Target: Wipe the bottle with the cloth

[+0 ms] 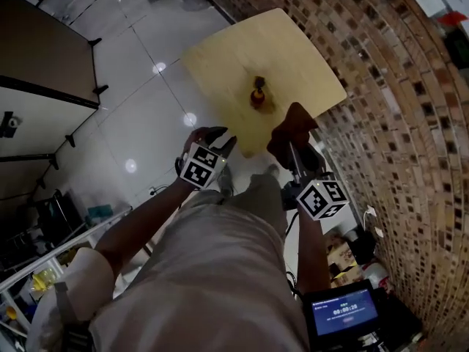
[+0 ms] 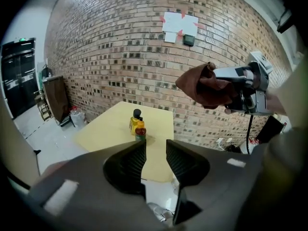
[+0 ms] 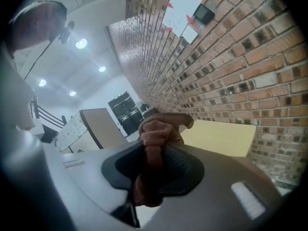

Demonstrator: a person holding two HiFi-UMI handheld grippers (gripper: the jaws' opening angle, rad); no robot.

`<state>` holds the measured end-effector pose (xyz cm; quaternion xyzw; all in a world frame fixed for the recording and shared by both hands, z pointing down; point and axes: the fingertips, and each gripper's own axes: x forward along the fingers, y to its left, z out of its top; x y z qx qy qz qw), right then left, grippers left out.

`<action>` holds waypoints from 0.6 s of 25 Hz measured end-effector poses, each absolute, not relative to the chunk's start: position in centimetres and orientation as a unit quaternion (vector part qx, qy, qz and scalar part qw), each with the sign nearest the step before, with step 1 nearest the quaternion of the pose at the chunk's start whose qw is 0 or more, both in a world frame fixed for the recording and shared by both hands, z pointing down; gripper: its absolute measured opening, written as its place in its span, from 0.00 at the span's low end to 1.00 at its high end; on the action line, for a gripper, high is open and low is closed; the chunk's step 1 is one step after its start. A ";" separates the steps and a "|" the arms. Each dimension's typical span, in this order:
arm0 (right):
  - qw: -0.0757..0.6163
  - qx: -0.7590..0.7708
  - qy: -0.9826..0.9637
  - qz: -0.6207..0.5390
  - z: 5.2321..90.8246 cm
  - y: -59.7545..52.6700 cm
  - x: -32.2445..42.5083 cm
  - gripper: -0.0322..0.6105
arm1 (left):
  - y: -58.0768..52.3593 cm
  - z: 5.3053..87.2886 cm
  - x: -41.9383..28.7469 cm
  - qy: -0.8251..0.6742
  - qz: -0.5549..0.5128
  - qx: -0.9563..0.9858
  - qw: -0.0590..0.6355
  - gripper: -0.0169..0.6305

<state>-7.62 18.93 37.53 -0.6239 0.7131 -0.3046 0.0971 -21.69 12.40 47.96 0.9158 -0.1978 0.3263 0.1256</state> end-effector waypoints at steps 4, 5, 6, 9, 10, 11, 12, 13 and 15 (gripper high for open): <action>0.113 -0.609 0.723 -0.306 36.7 21.6 -7.8 0.20 | 15.2 45.8 -20.6 -0.206 0.317 0.919 0.112 0.25; 0.115 -0.603 0.729 -0.304 36.2 22.3 -7.8 0.20 | 15.9 45.4 -20.3 -0.210 0.315 0.919 0.109 0.25; 0.115 -0.597 0.735 -0.300 35.7 22.9 -7.7 0.20 | 16.6 45.0 -20.1 -0.216 0.314 0.918 0.109 0.25; 0.103 -0.580 0.757 -0.282 34.1 25.5 -6.7 0.20 | 18.9 44.3 -19.3 -0.244 0.306 0.910 0.137 0.24; 0.097 -0.577 0.764 -0.274 33.7 26.8 -6.1 0.20 | 19.9 44.0 -18.9 -0.255 0.300 0.906 0.153 0.24; 0.092 -0.575 0.768 -0.267 33.3 28.2 -5.2 0.20 | 21.0 43.7 -18.5 -0.267 0.291 0.903 0.168 0.23; 0.090 -0.576 0.770 -0.261 33.0 29.6 -4.0 0.20 | 22.0 43.4 -18.0 -0.279 0.280 0.900 0.181 0.23; 0.091 -0.578 0.769 -0.257 32.9 31.1 -2.7 0.20 | 22.9 43.2 -17.5 -0.292 0.269 0.898 0.192 0.22; 0.095 -0.583 0.766 -0.255 33.3 34.1 0.1 0.20 | 25.0 43.0 -16.6 -0.316 0.250 0.892 0.205 0.20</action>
